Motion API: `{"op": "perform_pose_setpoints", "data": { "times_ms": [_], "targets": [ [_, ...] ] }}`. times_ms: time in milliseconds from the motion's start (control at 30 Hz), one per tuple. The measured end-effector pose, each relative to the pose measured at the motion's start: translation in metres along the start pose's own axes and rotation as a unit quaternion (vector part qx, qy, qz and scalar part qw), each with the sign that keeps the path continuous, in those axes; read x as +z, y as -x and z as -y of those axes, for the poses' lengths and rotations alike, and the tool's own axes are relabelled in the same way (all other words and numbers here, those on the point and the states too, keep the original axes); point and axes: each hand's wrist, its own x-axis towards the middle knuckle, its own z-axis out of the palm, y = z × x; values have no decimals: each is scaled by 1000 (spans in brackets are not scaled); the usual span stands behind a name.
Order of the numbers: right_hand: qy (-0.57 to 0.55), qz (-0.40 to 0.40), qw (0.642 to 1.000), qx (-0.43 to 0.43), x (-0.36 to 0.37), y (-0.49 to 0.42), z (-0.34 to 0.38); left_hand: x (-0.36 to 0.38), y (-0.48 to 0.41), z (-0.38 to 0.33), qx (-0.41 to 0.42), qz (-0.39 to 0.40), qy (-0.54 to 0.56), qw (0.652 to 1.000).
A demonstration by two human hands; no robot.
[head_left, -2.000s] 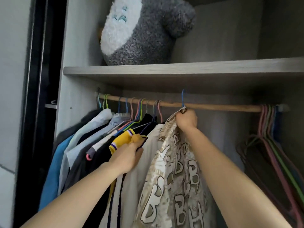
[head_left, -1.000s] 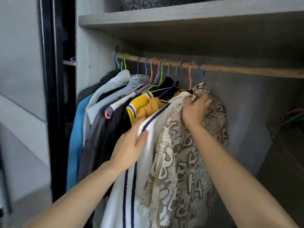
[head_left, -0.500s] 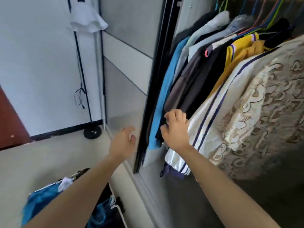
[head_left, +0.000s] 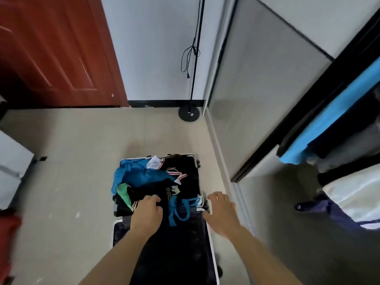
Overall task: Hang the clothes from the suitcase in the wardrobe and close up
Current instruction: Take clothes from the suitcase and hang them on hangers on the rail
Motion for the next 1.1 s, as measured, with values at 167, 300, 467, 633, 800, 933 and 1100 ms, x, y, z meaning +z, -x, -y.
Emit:
{"op": "perform_pose_setpoints", "data": {
  "times_ms": [167, 300, 467, 633, 800, 933, 1100],
  "targets": [
    [-15, 60, 998, 10, 147, -83, -20, 120, -65, 88, -5, 13, 1, 1000],
    [2, 107, 994, -3, 249, -140, -42, 207, -108, 152, -23, 12, -5, 1000],
    [41, 70, 992, -97, 352, -226, -41, 276, -168, 226, -42, -41, -104, 993],
    [72, 85, 971, -212, 422, -291, -8, 315, -220, 297, -16, -68, -220, 973],
    [126, 57, 962, -237, 467, -317, 10, 341, -245, 340, -20, -106, -146, 983],
    [-113, 74, 977, -163, 439, -331, 12, 318, -252, 319, -2, -216, 63, 974],
    [-413, 37, 899, -141, 347, -330, 47, 238, -257, 244, 21, -306, 310, 900]
  ]
}}
